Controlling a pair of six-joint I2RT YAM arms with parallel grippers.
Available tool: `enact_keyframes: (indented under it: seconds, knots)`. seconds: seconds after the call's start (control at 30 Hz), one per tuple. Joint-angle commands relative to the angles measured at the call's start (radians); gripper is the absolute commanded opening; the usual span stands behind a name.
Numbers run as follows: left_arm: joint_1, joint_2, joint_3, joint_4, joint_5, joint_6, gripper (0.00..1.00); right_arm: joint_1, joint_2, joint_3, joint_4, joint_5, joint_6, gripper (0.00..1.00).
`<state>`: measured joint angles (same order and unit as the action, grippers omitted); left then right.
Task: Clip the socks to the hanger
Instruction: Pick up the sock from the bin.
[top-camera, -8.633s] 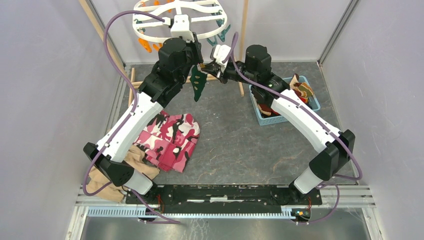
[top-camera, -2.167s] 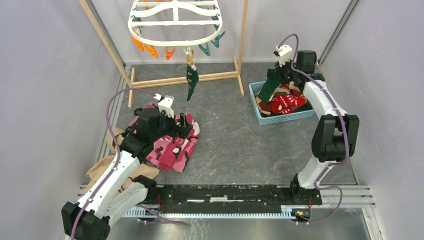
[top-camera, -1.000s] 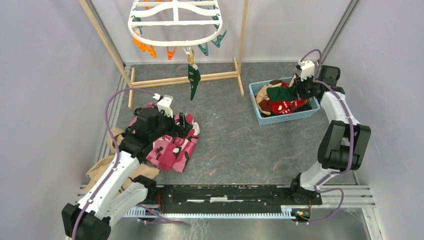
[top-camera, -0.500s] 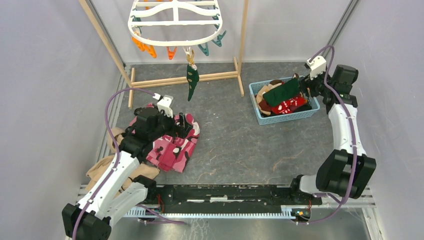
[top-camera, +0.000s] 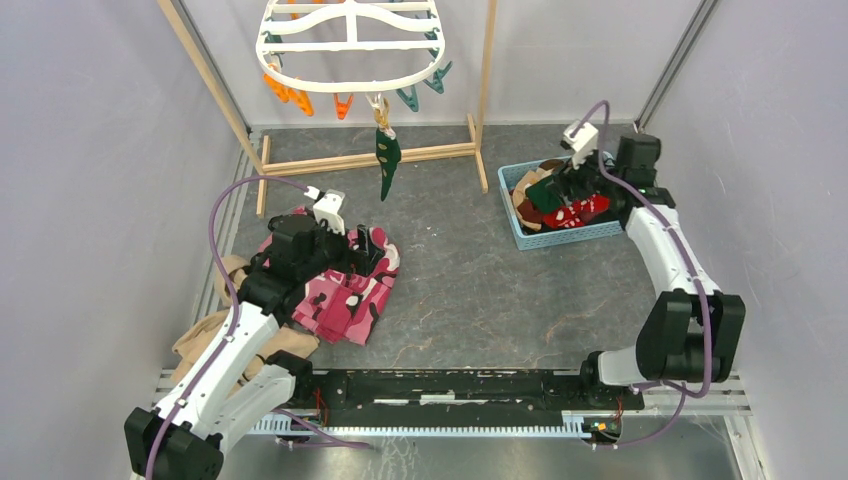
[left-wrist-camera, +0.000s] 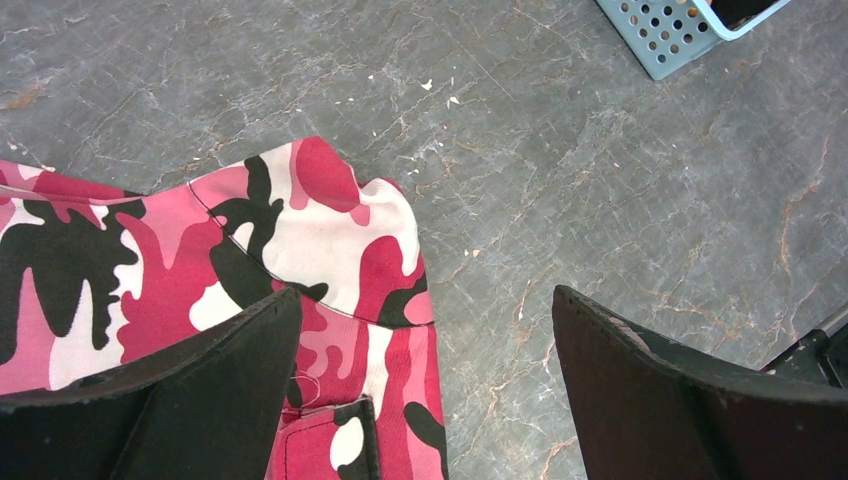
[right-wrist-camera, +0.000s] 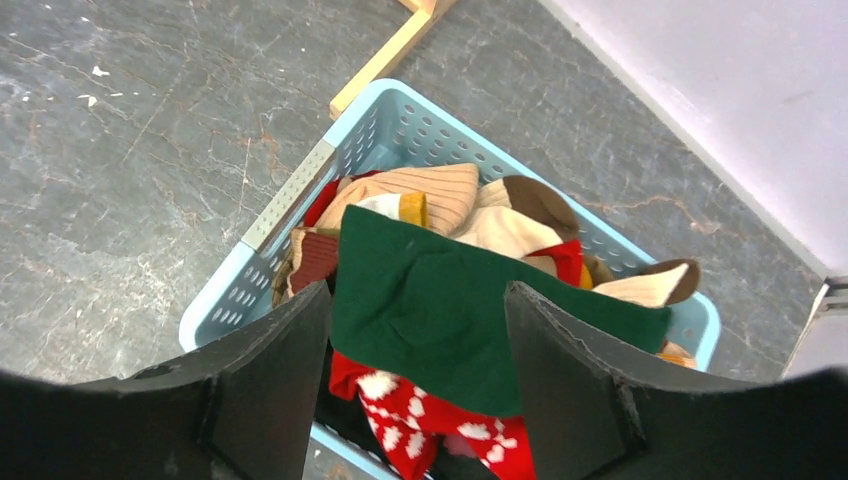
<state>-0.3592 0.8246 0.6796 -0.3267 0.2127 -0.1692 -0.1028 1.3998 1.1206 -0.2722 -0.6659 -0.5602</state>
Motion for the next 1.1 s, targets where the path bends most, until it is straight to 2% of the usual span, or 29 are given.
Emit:
enact_keyframes:
  seconds: [0.0,0.23,0.33,0.4,0.5,0.67,0.83,1.07]
  knots:
    - [0.008,-0.005,-0.003,0.036,0.000,-0.004,1.00,0.087,0.042,-0.018,0.101,0.291,0.078,0.70]
    - [0.013,0.003,-0.003,0.037,0.000,-0.006,1.00,0.155,0.121,0.013,0.079,0.418,0.086,0.65]
    - [0.014,0.005,-0.001,0.036,0.002,-0.005,1.00,0.160,0.139,0.016,0.072,0.427,0.079,0.58]
    - [0.014,0.007,-0.001,0.036,0.004,-0.004,1.00,0.161,0.144,0.022,0.064,0.420,0.076,0.49]
    - [0.016,0.007,-0.001,0.037,0.005,-0.005,1.00,0.161,0.134,0.028,0.059,0.423,0.068,0.29]
    - [0.016,0.004,0.000,0.036,0.006,-0.005,1.00,0.158,0.083,0.025,0.066,0.445,0.053,0.14]
    - [0.016,0.005,-0.001,0.037,0.016,-0.005,1.00,0.124,0.001,0.031,0.065,0.427,0.055,0.11]
    - [0.019,0.011,-0.005,0.055,0.084,-0.016,1.00,-0.005,-0.059,0.046,0.038,0.254,0.106,0.14]
